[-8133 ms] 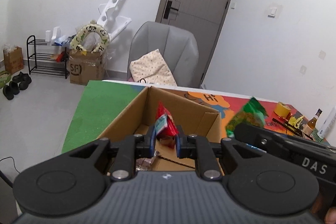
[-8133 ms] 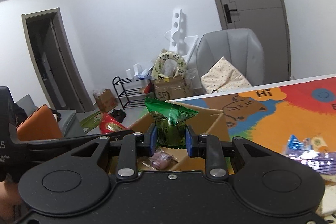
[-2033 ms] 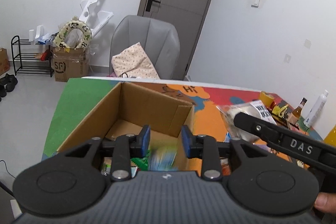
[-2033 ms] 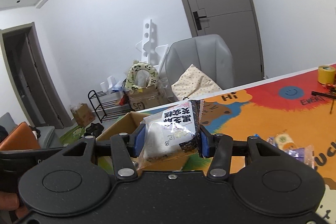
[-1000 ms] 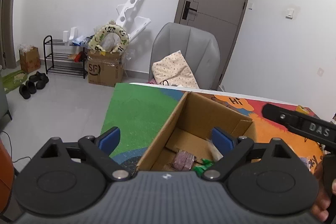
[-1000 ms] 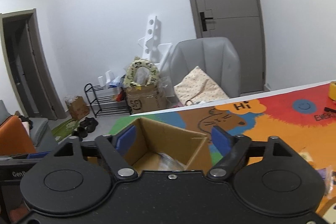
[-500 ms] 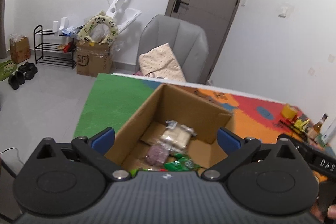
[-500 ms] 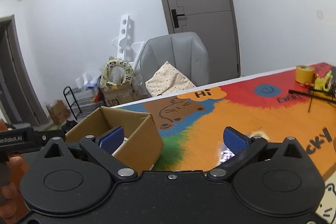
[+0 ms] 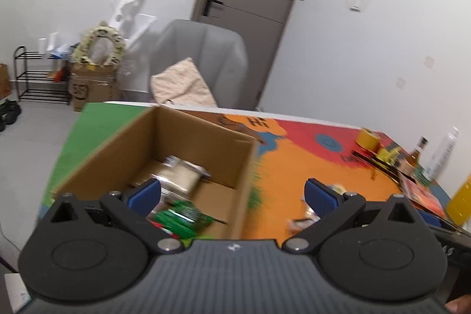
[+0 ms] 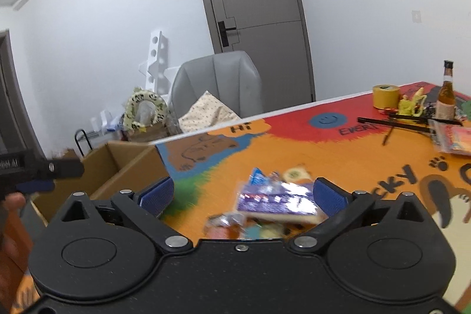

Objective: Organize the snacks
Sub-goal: 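Move both tools back over the snack pile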

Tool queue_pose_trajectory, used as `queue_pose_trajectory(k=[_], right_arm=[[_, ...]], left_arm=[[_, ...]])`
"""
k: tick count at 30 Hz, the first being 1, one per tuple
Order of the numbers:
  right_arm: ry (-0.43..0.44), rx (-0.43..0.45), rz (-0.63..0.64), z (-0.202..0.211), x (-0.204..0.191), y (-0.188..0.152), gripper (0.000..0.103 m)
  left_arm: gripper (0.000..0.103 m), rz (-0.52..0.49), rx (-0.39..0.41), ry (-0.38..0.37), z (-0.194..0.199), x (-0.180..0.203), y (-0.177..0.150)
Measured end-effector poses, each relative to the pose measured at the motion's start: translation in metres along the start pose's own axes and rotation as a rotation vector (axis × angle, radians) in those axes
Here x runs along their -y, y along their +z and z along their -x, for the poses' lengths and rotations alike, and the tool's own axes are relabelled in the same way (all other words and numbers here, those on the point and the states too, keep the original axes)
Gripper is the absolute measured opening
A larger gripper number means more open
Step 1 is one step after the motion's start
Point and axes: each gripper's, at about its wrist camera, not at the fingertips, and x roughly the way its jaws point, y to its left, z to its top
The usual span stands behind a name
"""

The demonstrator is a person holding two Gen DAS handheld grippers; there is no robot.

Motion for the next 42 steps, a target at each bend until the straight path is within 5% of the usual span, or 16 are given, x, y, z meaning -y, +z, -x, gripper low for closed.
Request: queue_pose_trajectory(k=[15,19,25,42], right_arm=[[-0.025,-0.051,0.098,0.017,0.027,-0.014,0.101],[0.018,-0.078,0.076,0.014,0.037,-0.019,0.08],[-0.002,-0.101,0.12,0.006,0.044,-0.024,0.07],[0.063,-0.211,-0.003,-0.025,0.051,-0.034,0.062]], left_arm=[[0.103,-0.063,-0.101,-0.078,-0.011,0.054,-0.024],[0.103,-0.087,-0.102,-0.107,-0.012,0.066,-0.031],[0.1,-0.097,-0.124,-0.113,-0.023,0.077,-0.041],[0.056,-0.068,-0.232,-0.136,-0.081,0.083,-0.071]])
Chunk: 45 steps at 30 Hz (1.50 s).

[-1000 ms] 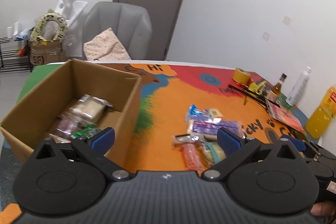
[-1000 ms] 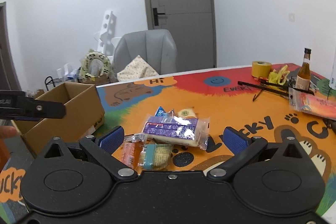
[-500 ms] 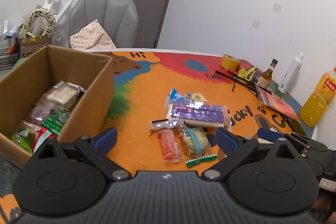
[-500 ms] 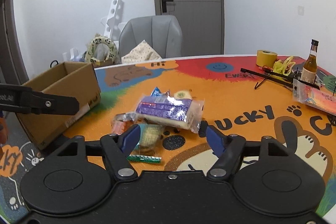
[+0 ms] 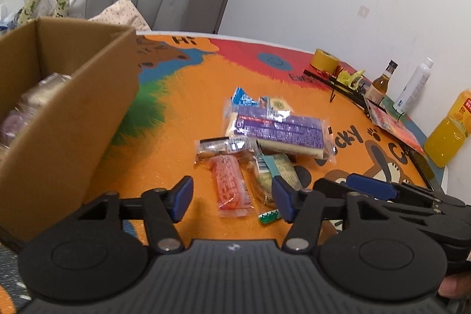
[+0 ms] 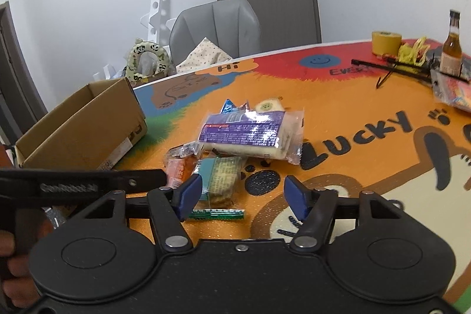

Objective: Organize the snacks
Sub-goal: 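Grasp the pink sausage with the left gripper while the right grasps the green-striped bread bag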

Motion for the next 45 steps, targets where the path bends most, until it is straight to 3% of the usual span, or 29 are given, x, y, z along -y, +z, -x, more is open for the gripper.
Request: queue_pose_trajectory(k=[5,12,16,31,34,41,45], right_arm=[[0.009,-0.003,-0.034,-0.008,0.0,0.001,0.063],[0.013,-0.016,-0.073,-0.019,0.002,0.002,0.063],[0.026,-0.022,-0.068,-0.024,-0.004,0.003,0.063],[-0.013,-0.079,-0.009,-0.049,-0.03,-0.001,0.063],[-0.048,-0.083,0.019,-0.048,-0.032,-0.002,0.047],[-0.071,-0.087,0.013,-0.037,-0.022,-0.004,0.045],[-0.091,-0.084,0.014,-0.03,-0.016,-0.008,0.045]], left_arm=[[0.042,0.008,-0.027,0.006,-0.015,0.001,0.0],[0.041,-0.001,-0.038,0.03,-0.029,-0.002,0.001],[0.026,-0.026,-0.041,0.077,-0.028,-0.001,0.0],[0.024,-0.008,-0.055,0.106,-0.011,-0.023,-0.003],[0.025,-0.023,-0.052,0.116,-0.011,-0.021,-0.004],[0.042,-0.088,-0.037,0.173,-0.016,-0.007,-0.007],[0.043,-0.169,-0.02,0.227,-0.022,0.004,-0.013]])
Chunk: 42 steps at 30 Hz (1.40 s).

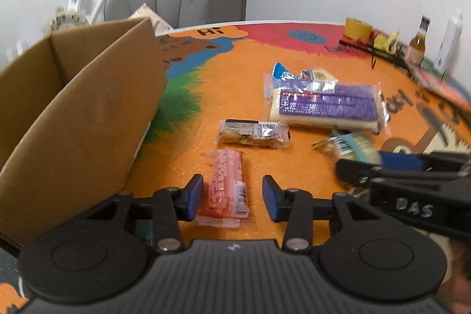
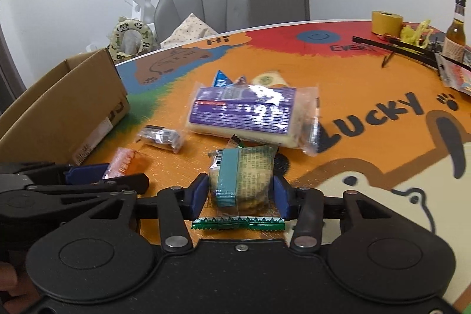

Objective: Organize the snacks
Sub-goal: 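Grasp the pink sausage with the left gripper while the right grasps the green-striped bread bag, then carry both snacks over the cardboard box and open both grippers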

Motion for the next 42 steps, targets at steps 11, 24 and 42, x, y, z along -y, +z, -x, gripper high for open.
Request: queue_pose_trajectory(k=[11,24,42], right_arm=[[-0.035,0.017,0.036,-0.001,-0.009,-0.004,0.054],[-0.006,0.036,0.023,0.019,-0.014,-0.008,0.046],[0.002,0.18,0.063,0.055,-0.04,0.018,0.046]], left_arm=[[0.022,0.025,-0.002,-0.02,0.002,-0.01,0.002],[0.018,0.061,0.034,-0.075,0.028,-0.017,-0.001],[0.018,0.1,0.163,-0.121,0.087,-0.042,0.02]])
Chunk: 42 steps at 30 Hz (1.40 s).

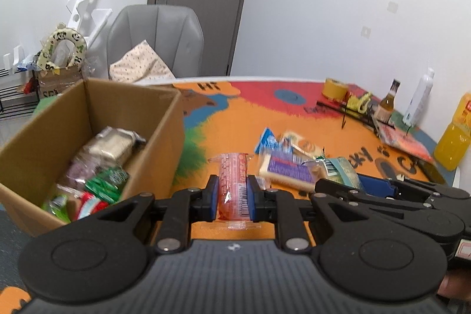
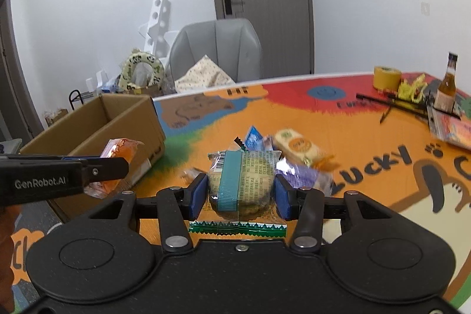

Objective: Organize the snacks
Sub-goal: 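Carry both snacks over the cardboard box and open both grippers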

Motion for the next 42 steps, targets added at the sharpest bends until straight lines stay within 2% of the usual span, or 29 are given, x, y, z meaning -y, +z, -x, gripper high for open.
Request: queue_pose_trajectory(k=[8,28,39,42], right_arm=[[0.034,0.055,0.047,-0.002,-0.012,0.011,0.046],[0.103,0.072,0.054,-0.02,-0.05,0.033,0.046],[0.131,0.064,0.09,-0.035,-0.081,0.041,0.046],[0.137,0.062,0.099,-0.039,-0.091,0.045,0.046]], left_arm=[[0.018,0.001,0.04,0.009,0.013,-0.013,0.014],[0.018,0.043,0.067,0.041,0.02,-0.065,0.039],[0.019,0.133,0.067,0.091,0.014,-0.117,0.042],[0.023,0.162,0.074,0.098,0.015,-0.13,0.043]])
